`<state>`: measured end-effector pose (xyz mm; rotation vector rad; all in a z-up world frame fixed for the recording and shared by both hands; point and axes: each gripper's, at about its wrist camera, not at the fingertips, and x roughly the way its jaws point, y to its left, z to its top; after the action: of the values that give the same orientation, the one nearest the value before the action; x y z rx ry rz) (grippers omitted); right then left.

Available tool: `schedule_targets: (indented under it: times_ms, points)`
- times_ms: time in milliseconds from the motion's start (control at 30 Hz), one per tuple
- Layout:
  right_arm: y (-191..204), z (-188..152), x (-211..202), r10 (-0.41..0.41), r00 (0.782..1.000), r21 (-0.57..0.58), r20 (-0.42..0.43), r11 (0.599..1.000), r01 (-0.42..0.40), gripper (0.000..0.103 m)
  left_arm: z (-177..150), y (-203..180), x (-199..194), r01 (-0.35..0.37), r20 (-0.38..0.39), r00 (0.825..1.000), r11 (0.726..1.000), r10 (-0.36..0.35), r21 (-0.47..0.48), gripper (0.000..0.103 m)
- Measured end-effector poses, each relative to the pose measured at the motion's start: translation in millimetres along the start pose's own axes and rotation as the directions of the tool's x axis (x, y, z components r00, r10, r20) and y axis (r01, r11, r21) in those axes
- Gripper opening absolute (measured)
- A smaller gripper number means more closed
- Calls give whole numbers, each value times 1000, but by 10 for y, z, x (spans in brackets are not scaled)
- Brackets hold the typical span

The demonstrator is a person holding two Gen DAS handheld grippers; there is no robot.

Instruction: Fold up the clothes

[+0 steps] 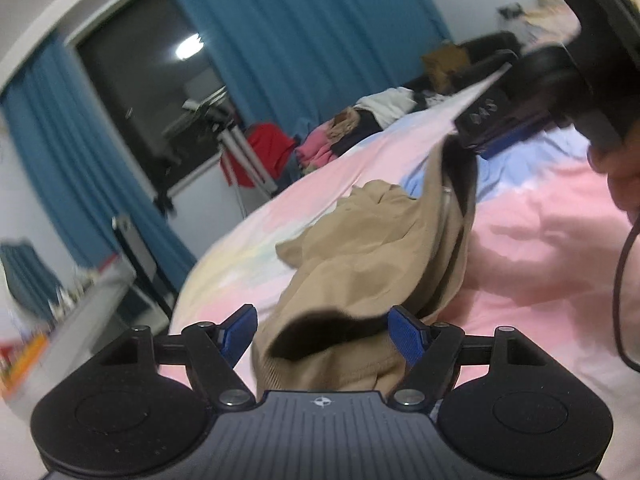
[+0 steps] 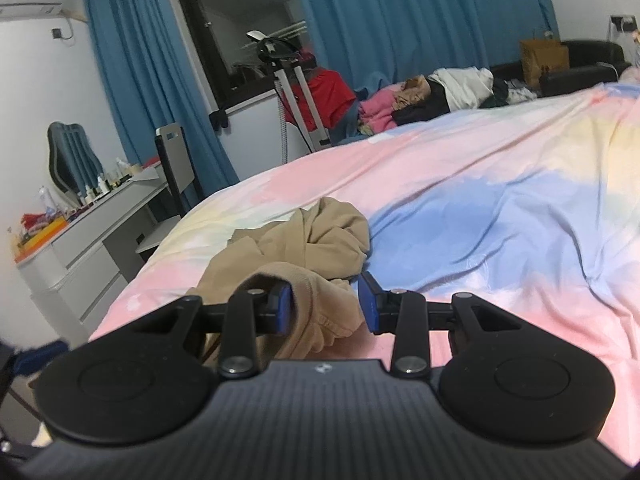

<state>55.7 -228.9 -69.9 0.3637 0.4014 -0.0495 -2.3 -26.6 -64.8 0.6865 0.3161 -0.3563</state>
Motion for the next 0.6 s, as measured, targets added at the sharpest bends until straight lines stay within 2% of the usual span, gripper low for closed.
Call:
schedule_targets:
  times_ms: [100,133,200,233,267,367,433,600]
  points:
    - [30,-5,-8,2,1000,-19,1,1000,-2,38,65,-104,174,11,21,1000,999,-12,46,63]
    - [34,-7,-6,2,1000,-23,-1,1000,-2,38,63,-117,244,12,9,1000,999,-12,49,55]
    - [34,-14,7,-1,1000,-26,-10,1000,0,38,54,-137,382,13,-17,1000,999,-12,52,34]
    - [35,-20,15,-1,1000,-27,-15,1000,0,38,33,-110,421,11,-27,1000,999,-10,35,17]
    - [40,-31,27,2,1000,-29,-23,1000,-2,39,25,-44,406,4,-23,1000,1000,-4,-9,9]
    - [85,-73,74,16,998,-50,-55,999,-18,39,2,154,361,-14,-12,1000,990,12,-142,5]
    - [138,-116,110,28,996,-79,-84,996,-35,40,7,293,286,-25,20,999,972,30,-232,4]
    - [292,-266,232,40,980,-174,-196,982,-75,40,-1,676,39,-43,121,987,889,110,-456,3]
